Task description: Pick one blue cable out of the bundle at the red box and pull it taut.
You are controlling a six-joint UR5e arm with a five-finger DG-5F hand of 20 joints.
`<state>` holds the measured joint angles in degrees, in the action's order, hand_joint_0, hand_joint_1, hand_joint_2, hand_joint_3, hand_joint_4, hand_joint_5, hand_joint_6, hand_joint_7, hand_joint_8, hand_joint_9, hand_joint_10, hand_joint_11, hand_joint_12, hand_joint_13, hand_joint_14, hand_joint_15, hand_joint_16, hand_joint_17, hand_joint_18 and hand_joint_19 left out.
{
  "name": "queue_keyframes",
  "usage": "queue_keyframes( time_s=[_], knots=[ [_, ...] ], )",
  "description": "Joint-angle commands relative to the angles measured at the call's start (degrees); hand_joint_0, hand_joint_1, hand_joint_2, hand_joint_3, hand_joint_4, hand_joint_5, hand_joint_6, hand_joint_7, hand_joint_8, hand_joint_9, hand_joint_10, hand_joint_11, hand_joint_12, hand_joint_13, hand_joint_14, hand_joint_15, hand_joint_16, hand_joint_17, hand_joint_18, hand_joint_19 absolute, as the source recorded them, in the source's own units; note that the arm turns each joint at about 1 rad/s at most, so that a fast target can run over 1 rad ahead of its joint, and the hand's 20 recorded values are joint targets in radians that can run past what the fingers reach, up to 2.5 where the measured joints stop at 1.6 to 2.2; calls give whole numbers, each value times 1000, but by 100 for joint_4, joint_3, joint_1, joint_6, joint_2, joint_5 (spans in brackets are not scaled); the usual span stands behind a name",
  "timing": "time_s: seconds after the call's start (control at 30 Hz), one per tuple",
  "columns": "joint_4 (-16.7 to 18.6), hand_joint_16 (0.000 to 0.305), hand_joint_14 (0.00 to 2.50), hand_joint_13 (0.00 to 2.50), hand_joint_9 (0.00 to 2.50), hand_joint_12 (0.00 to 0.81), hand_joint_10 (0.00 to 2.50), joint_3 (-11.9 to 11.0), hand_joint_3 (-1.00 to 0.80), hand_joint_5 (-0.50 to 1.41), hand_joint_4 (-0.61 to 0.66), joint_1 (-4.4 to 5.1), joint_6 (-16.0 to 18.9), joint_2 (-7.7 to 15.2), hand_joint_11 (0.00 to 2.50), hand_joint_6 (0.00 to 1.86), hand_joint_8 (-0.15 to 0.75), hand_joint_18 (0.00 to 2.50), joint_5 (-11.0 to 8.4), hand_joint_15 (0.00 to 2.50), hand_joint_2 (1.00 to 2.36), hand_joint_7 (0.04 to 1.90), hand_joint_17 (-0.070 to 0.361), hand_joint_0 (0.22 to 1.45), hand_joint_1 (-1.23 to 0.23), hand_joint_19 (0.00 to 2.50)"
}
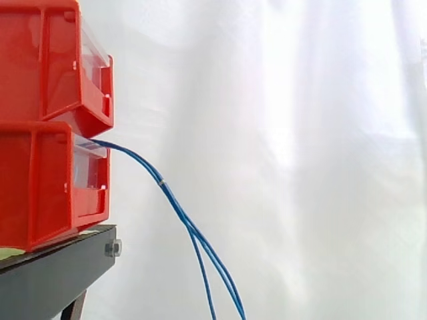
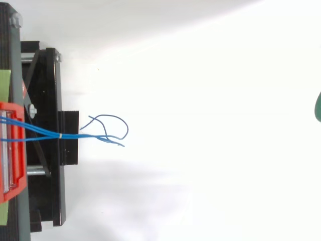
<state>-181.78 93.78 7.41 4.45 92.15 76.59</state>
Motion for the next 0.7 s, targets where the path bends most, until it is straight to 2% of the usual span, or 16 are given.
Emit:
queue_keyframes(
  time_s=[0.0,0.17,0.2,0.27,0.33,0.37,0.43,0.57,0.67],
  knots=[
    [2,69,0,0,0,349,0,0,-500,-233,276,24,-14,4,0,502,265,0,5,0,1000,753,155,522,-486,12],
    [257,69,0,0,0,349,0,9,-500,-232,278,32,-137,48,0,502,269,0,5,0,1000,755,154,522,-484,16],
    [503,69,0,0,0,348,0,62,-500,-231,281,41,-199,57,0,502,271,0,-39,0,1000,763,155,522,-485,22],
    [758,69,0,0,0,349,0,114,-500,-230,284,50,-260,57,0,502,276,0,-136,2,1000,768,155,522,-485,29],
    [1153,69,0,0,0,350,0,255,-500,-228,286,76,-339,57,0,502,277,0,-338,7,1000,772,155,523,-485,35],
    [1443,69,0,0,0,350,0,396,-500,-228,286,103,-392,57,0,502,277,0,-522,7,1000,771,154,523,-485,28],
    [1707,69,0,0,0,350,0,554,-500,-228,286,129,-445,57,0,502,277,0,-698,4,1000,775,155,523,-486,35],
    [1953,69,0,0,0,353,1,650,-500,-226,289,173,-445,233,0,502,281,0,-900,13,1000,778,155,523,-487,43],
    [1988,69,0,0,0,355,0,650,-500,-226,285,182,-383,418,0,502,284,0,-900,19,1000,780,154,524,-491,47]
  ],
)
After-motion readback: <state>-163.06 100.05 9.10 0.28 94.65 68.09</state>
